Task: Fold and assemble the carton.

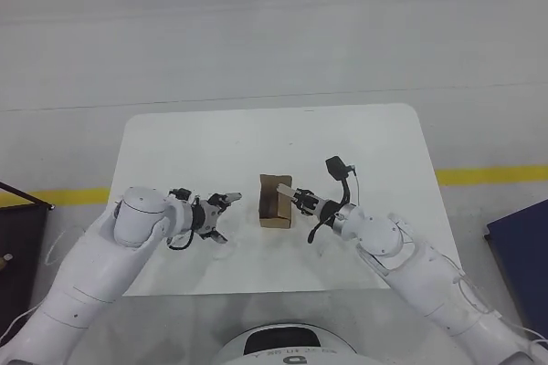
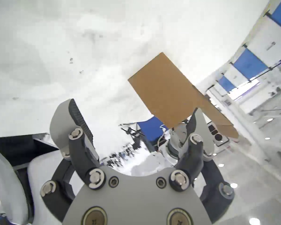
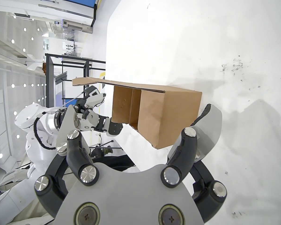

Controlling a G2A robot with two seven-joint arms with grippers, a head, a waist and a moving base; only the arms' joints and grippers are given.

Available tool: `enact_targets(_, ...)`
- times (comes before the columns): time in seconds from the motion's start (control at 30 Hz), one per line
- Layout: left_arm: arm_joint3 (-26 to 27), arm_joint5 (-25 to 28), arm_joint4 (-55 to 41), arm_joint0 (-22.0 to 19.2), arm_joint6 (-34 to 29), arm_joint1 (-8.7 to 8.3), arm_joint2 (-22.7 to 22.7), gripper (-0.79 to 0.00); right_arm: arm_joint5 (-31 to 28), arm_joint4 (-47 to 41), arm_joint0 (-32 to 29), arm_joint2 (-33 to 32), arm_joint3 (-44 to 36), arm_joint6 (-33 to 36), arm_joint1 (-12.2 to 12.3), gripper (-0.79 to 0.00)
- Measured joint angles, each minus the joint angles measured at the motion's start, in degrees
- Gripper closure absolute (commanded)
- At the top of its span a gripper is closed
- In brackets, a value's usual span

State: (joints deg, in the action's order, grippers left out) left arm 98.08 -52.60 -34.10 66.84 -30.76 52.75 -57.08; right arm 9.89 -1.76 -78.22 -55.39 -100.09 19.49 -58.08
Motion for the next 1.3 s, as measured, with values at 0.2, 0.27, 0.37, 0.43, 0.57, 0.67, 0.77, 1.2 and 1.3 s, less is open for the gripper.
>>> enact_targets(0.2,-0.27,7.72,-4.90,0.51,-7.45,-0.32,-3.30,-0.785,0.00,0.00,0.00,0.00,0.00,0.00,0.00,-0.785)
enact_targets(0.27,-0.25,6.94,-4.66,0.49,-6.63,-0.32,-3.17,-0.785,0.00,0.00,0.00,0.00,0.00,0.00,0.00,-0.785)
enact_targets(0.37,-0.24,6.89,-4.63,0.48,-6.57,-0.32,-3.17,-0.785,0.00,0.00,0.00,0.00,0.00,0.00,0.00,-0.785)
enact_targets(0.43,-0.24,6.89,-4.63,0.48,-6.57,-0.32,-3.18,-0.785,0.00,0.00,0.00,0.00,0.00,0.00,0.00,-0.785)
enact_targets(0.57,0.66,6.99,-3.59,0.35,-5.64,-0.44,-2.39,-0.785,0.00,0.00,0.00,0.00,0.00,0.00,0.00,-0.785)
enact_targets(0.67,2.69,6.06,4.80,-0.97,-5.18,-0.98,0.07,-0.785,0.00,0.00,0.00,0.00,0.00,0.00,0.00,-0.785)
enact_targets(0.77,1.91,10.16,13.01,-2.44,-11.66,-1.65,1.73,-0.785,0.00,0.00,0.00,0.00,0.00,0.00,0.00,-0.785)
enact_targets(1.2,-10.44,17.78,23.53,-14.43,-26.76,0.57,11.91,-0.662,0.00,0.00,0.00,0.00,0.00,0.00,0.00,-0.785)
enact_targets(1.3,-13.15,18.59,24.10,-17.35,-27.23,2.02,15.00,-0.659,0.00,0.00,0.00,0.00,0.00,0.00,0.00,-0.785)
